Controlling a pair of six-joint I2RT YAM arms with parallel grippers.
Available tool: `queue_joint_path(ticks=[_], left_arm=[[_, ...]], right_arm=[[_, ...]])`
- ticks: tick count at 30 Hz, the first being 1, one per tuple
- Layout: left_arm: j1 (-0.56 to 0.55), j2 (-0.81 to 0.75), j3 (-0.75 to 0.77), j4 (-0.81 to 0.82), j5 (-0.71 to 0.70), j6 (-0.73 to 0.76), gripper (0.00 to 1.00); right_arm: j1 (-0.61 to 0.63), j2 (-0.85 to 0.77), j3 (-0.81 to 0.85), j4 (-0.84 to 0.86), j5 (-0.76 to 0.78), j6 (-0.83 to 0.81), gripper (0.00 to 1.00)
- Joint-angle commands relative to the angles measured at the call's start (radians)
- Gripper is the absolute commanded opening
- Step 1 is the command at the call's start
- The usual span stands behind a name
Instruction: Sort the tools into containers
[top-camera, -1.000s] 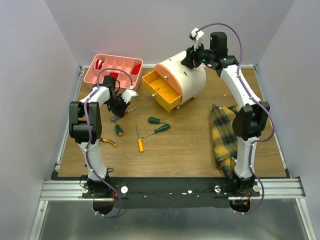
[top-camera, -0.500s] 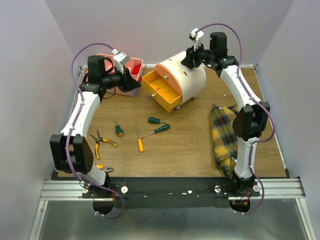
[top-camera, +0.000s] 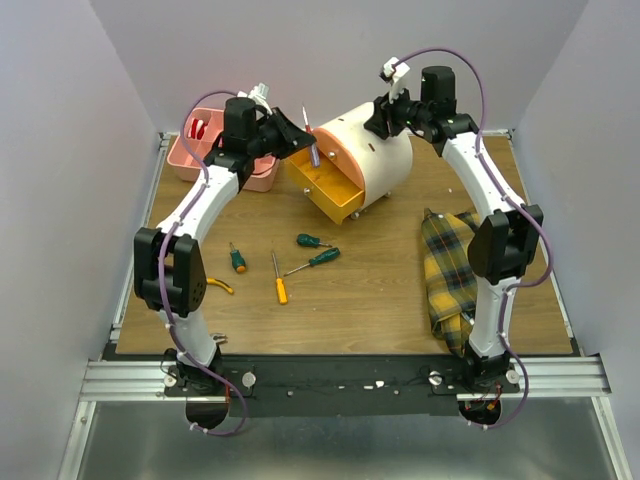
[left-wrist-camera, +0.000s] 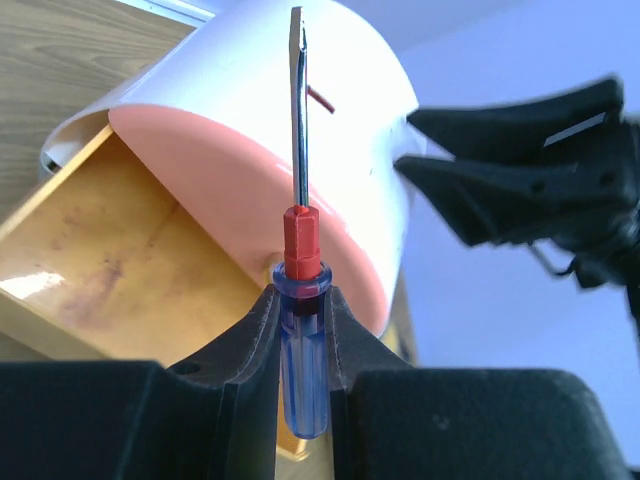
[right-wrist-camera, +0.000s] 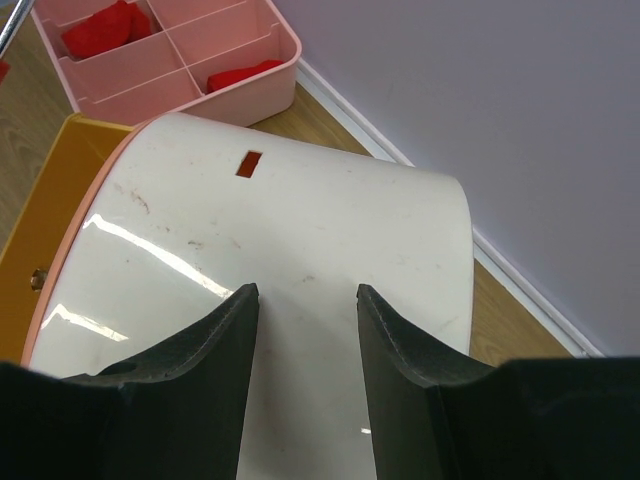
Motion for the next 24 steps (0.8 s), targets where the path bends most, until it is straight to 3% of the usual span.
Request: queue_joint_path(ticks=[1,4,9,17,24], left_arm=[[-0.039,-0.008,0.019,-0.134,-0.245,-0.225,0.0],[-0.053,-0.023,0.002,-0.212,-0.318,-0.269,0.0],[-0.065,-0.007,-0.017,-0.193,-0.327,-0.297,0.13],[-0.082,0.015,0.039,-0.139,-0.29,-0.194,0.64],[-0.027,-0.066,0.036,-0.173,-0.269,-0.015,0.7]], right_arm=[[0.006,0.029,-0.069,-0.165,0.062,-0.028,0.52],[0.006,0.03,-0.06,-0.163,0.065,-0.026,0.52],[0.007,0.04,-0.041,-0.163,0.063,-0.024,0.52],[0.007,0.04,-0.044,-0.161,0.068,-0.028,0.52],[0.006,0.043,-0.041,-0.161,0.069,-0.032,0.52]])
